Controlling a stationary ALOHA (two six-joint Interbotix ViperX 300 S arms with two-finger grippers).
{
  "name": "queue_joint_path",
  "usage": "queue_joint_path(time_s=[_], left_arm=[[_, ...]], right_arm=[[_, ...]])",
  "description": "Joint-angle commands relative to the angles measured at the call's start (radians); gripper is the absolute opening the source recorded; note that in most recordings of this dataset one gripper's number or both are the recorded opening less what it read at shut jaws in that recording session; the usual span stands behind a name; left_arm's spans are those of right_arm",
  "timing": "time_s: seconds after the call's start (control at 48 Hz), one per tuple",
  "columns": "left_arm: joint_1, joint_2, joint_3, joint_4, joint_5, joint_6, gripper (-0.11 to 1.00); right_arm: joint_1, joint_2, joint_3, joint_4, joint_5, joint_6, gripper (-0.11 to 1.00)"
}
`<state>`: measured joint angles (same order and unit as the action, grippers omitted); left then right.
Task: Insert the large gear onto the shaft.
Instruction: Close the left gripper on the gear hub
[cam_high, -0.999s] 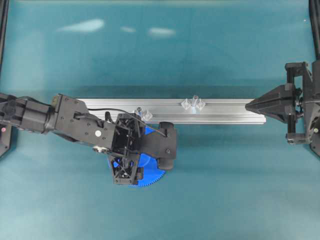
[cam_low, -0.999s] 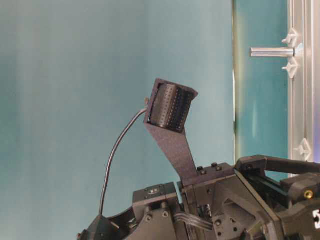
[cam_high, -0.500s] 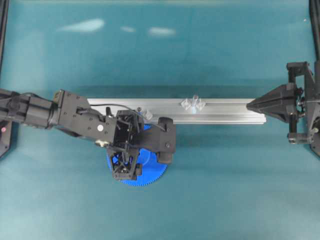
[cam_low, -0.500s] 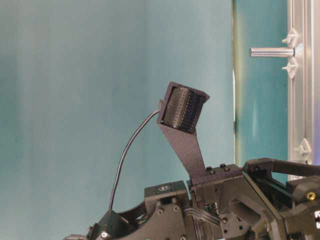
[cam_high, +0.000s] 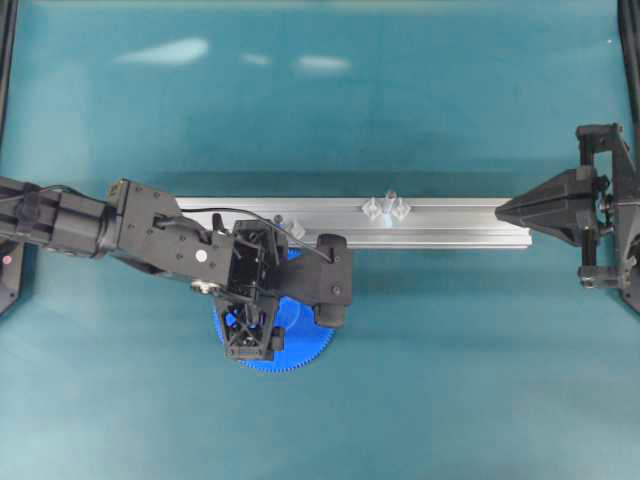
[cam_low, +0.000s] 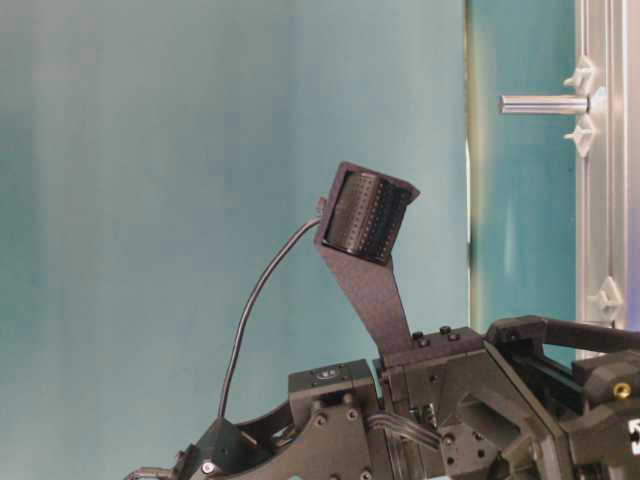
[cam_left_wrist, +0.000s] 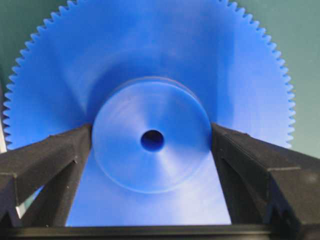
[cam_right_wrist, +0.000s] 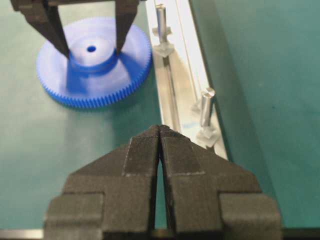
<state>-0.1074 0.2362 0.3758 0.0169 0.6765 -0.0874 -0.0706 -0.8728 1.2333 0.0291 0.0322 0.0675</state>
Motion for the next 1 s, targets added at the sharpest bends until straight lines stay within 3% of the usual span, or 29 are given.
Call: queue_joint_path(time_s=[0.0,0.291,0.437,0.624,0.978], left_arm=[[0.012,-0.009,-0.009,0.005,0.003,-0.005,0.95],[0.003,-0.009,-0.011,0.005,0.002,-0.015,0.95],[0.002,-0.009,-0.009,0.005,0.0,-0.057,0.93],[0.0,-0.008,-0.009,0.005,0.0,-0.117,0.8],[-0.018,-0.012,-0.011,0.005,0.0,-0.117,0.77]], right_arm=[[-0.002,0.005,-0.009,0.002,-0.005,0.011,0.07],[-0.002,0.005,-0.008,0.002,-0.005,0.011,0.07],[-0.002,0.005,-0.008,0.002,-0.005,0.011,0.07],[-0.002,0.005,-0.008,0.002,-0.005,0.011,0.07],[0.0,0.005,-0.005,0.002,-0.005,0.04,0.07]])
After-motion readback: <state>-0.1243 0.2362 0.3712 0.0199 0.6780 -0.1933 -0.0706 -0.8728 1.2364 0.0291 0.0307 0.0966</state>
